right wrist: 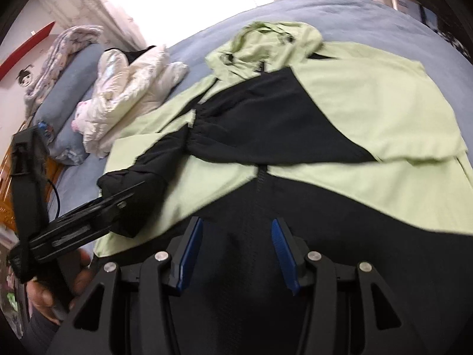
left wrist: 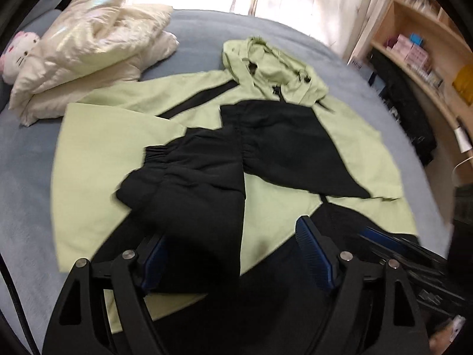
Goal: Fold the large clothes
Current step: 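Grasp the other black sleeve with the left gripper and fold it across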
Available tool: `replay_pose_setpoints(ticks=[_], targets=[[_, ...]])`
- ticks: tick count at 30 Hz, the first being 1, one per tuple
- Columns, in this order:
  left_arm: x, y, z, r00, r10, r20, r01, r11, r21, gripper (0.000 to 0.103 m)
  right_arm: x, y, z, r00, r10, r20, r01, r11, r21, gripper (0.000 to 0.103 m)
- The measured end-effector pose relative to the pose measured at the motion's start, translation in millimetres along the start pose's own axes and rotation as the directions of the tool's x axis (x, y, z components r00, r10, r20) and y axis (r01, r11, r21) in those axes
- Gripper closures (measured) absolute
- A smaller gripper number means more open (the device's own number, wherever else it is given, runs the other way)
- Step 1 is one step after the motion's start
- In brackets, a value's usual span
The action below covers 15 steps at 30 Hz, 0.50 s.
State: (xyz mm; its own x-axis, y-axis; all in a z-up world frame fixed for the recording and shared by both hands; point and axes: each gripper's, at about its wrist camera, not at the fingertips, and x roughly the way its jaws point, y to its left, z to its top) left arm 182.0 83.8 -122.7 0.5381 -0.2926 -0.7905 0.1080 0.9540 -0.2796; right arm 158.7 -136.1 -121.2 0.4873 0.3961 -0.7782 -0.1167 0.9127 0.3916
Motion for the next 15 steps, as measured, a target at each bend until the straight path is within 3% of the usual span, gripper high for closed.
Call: replay_pose_setpoints(ticks=[2, 7, 15], targets=[[-14, 11, -2, 0.999, 0.01, 0.034, -0.009, 1.0, -0.016, 0.021, 2, 13, 5, 1.0, 0.017, 0.003, -0.016, 0.999, -0.031, 0.054], [-50, 46, -27, 0.988, 0.128, 0.089, -0.121, 0.989, -0.083, 0.018, 16, 57, 13, 0.999, 0.046, -0.015, -0.048, 0.987, -0.152, 0.054], [-60, 99, -62, 0.976, 0.216, 0.032, -0.206, 0.958, -0.198, 0.018, 45, 116, 3, 0.997, 0.022, -0.079, -0.047, 0.939, -0.341, 0.054]])
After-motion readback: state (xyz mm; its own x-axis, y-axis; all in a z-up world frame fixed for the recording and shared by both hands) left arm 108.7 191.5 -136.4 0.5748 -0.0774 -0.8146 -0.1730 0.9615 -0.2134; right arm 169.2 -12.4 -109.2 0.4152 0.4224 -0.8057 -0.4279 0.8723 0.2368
